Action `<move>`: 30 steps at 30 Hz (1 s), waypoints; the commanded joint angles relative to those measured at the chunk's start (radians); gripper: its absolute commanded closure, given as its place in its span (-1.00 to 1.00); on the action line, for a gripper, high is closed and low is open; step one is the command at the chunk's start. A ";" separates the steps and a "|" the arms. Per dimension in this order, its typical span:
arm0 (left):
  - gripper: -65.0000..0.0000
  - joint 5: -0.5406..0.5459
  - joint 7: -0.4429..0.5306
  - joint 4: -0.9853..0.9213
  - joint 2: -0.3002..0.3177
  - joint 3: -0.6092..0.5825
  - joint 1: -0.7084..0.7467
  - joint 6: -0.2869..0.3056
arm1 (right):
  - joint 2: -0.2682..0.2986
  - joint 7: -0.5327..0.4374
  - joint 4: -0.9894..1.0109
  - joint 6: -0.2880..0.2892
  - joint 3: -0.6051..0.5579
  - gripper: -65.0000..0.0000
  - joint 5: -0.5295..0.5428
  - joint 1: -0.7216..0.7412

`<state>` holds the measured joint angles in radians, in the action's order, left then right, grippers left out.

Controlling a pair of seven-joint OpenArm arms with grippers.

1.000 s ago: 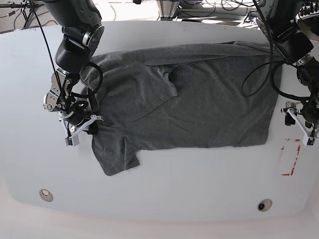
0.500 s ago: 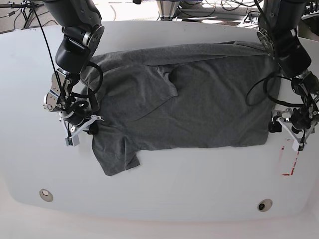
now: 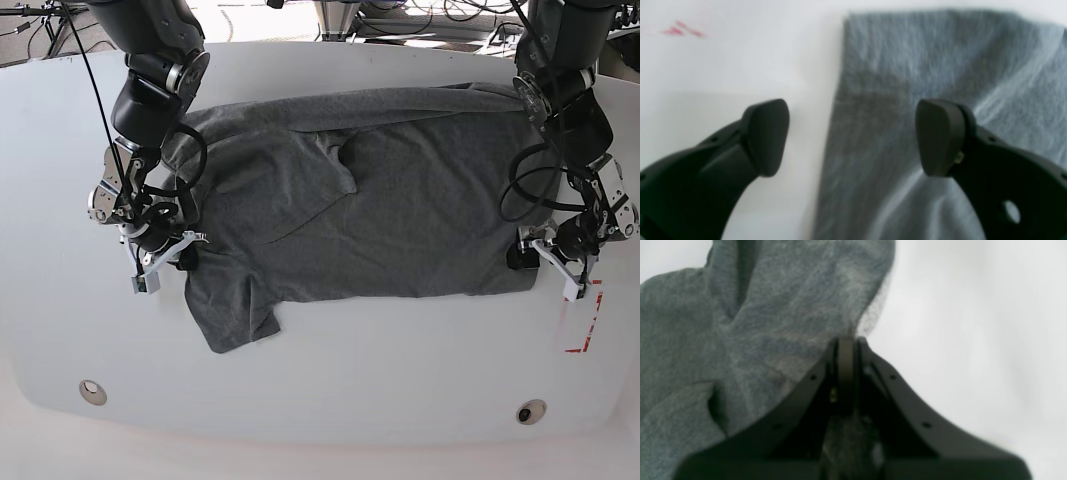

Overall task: Fold the T-shirt properly
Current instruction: 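Move the left gripper to the shirt side edge and grasp it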

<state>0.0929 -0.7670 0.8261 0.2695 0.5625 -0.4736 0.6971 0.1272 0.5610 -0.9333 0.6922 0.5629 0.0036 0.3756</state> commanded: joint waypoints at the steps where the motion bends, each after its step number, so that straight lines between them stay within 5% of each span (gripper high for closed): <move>1: -0.74 -0.002 0.001 -0.018 0.000 -0.019 -0.041 0.001 | 0.004 0.044 -0.002 0.006 -0.004 0.98 -0.029 0.009; 7: -0.70 0.000 0.001 -0.024 -0.020 -0.051 -0.044 0.001 | 0.002 0.044 -0.002 0.006 -0.004 0.98 -0.029 0.009; 21: -0.06 -0.002 -0.003 -0.034 -0.040 -0.071 -0.041 0.001 | 0.002 0.044 -0.002 0.006 -0.004 0.98 -0.029 0.009; 24: 0.25 -0.003 -0.003 -0.034 -0.040 -0.071 -0.041 0.001 | 0.002 0.044 -0.002 0.006 -0.004 0.98 -0.029 0.009; 28: 0.93 -0.006 -0.003 -0.034 -0.040 -0.071 -0.041 0.001 | 0.002 0.044 -0.002 0.006 -0.004 0.98 -0.029 0.009; 30: 1.00 -0.006 -0.003 -0.034 -0.040 -0.071 -0.041 0.001 | 0.002 0.044 -0.002 0.006 -0.004 0.98 -0.029 0.009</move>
<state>0.0906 -0.7609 0.7845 0.2199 0.4946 -0.4950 0.6968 0.1268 0.5610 -0.9333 0.6922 0.5621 0.0040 0.3756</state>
